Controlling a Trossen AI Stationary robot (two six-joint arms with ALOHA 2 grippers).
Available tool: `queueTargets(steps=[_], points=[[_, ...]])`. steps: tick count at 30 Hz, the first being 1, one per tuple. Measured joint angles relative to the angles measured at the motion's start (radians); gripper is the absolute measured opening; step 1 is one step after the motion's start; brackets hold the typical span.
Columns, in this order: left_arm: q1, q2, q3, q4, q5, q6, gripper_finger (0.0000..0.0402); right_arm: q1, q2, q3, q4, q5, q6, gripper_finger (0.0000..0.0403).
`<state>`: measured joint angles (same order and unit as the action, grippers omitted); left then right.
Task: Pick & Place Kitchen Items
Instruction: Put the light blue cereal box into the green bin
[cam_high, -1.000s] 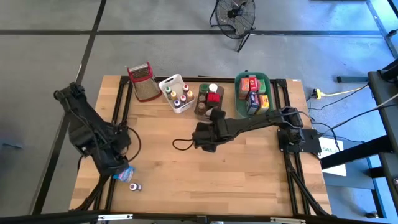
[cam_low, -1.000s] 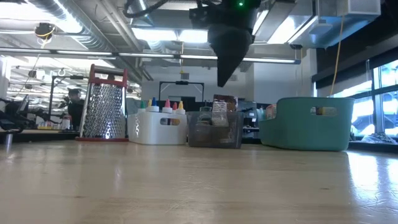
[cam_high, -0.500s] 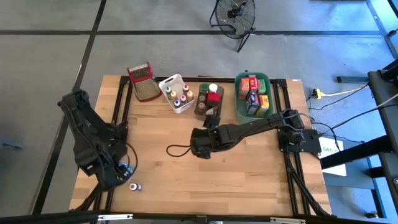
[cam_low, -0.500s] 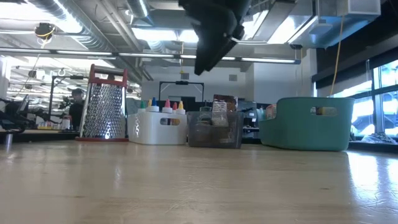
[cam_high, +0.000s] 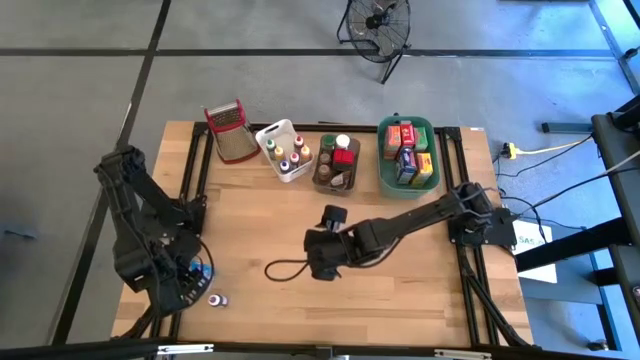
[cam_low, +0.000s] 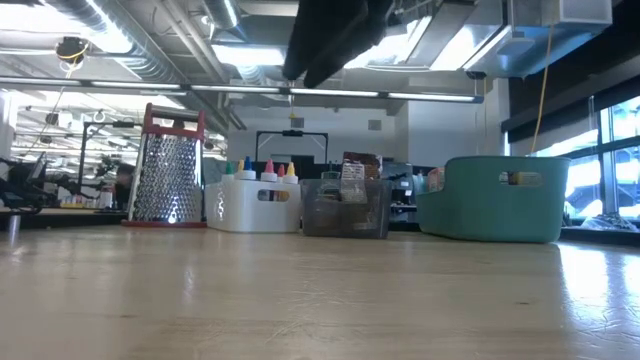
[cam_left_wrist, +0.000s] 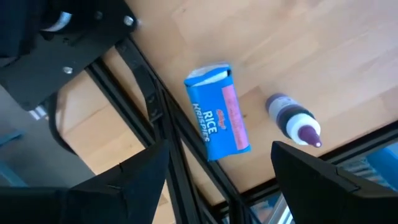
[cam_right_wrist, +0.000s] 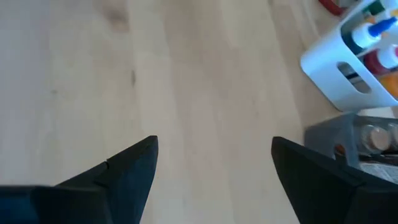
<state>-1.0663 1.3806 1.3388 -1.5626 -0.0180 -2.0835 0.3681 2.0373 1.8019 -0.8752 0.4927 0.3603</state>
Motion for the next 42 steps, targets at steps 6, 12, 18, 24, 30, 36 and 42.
queueTargets(steps=[6, 12, 18, 24, 30, 36, 42], points=[[-0.027, -0.003, -0.088, 0.109, -0.016, -0.027, 0.0278, 0.041, 0.0, 0.0, 0.03, 0.001, 0.018, 0.0316], [-0.027, -0.005, -0.161, 0.199, -0.015, -0.027, 0.0278, 0.064, 0.0, 0.0, 0.056, 0.001, 0.018, 0.0316], [-0.027, -0.005, -0.213, 0.256, -0.015, -0.027, 0.0278, 0.065, 0.0, 0.0, 0.074, 0.001, 0.018, 0.0316], [-0.033, -0.005, -0.248, 0.287, -0.015, -0.026, 0.0278, 0.065, 0.0, 0.0, 0.074, 0.002, 0.018, 0.0316], [-0.041, -0.005, -0.279, 0.296, 0.033, -0.025, 0.0266, 0.065, 0.002, -0.062, 0.099, 0.004, 0.014, 0.0316], [-0.055, -0.005, -0.299, 0.316, 0.042, -0.025, 0.021, 0.058, 0.002, -0.12, 0.127, 0.004, 0.015, 0.0316], [-0.054, -0.005, -0.299, 0.315, 0.033, 0.001, 0.0141, 0.049, 0.002, -0.129, 0.142, 0.004, 0.006, 0.0316]])
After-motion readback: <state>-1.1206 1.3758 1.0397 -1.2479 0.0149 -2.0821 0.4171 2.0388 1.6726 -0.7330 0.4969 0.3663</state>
